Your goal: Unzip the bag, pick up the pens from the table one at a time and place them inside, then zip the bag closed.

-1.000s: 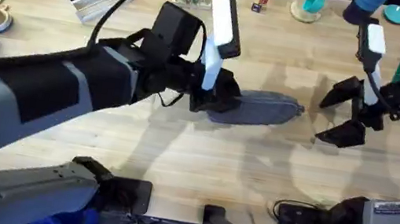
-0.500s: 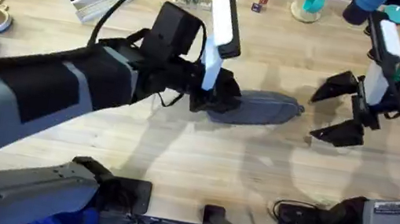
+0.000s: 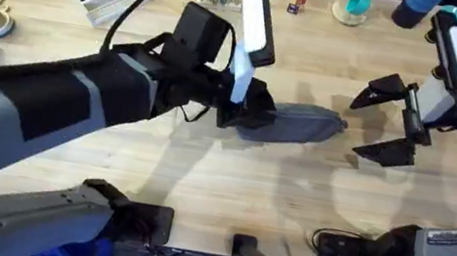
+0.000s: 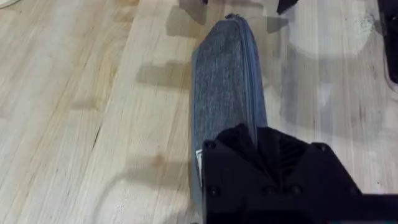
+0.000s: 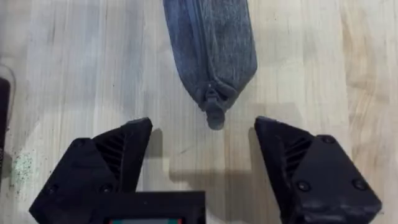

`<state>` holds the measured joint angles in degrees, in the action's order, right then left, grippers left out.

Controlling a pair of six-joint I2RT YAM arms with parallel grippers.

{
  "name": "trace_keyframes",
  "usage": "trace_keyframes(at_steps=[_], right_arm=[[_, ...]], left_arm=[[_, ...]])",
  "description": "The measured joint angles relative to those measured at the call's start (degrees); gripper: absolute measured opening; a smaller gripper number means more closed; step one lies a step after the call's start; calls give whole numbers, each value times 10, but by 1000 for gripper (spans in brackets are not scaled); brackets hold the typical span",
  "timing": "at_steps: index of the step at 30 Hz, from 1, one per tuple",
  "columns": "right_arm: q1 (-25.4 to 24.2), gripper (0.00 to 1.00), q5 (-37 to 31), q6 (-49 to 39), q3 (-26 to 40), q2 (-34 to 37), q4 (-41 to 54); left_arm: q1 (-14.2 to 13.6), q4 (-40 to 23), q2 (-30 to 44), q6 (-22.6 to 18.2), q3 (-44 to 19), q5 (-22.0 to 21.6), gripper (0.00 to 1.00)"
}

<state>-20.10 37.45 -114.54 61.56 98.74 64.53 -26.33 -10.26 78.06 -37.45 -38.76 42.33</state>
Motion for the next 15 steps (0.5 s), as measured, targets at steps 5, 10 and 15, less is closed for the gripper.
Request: trace_keyframes(at_steps=[5,10,15], right_arm=[[0,996,24,-6,0,0,0],[2,997,47,-8,0,0,0],[2,996,55,-9,0,0,0]], left_arm=[[0,0,0,0,0,0,41],[0,0,0,0,0,0,41],[0,0,0,0,0,0,41]])
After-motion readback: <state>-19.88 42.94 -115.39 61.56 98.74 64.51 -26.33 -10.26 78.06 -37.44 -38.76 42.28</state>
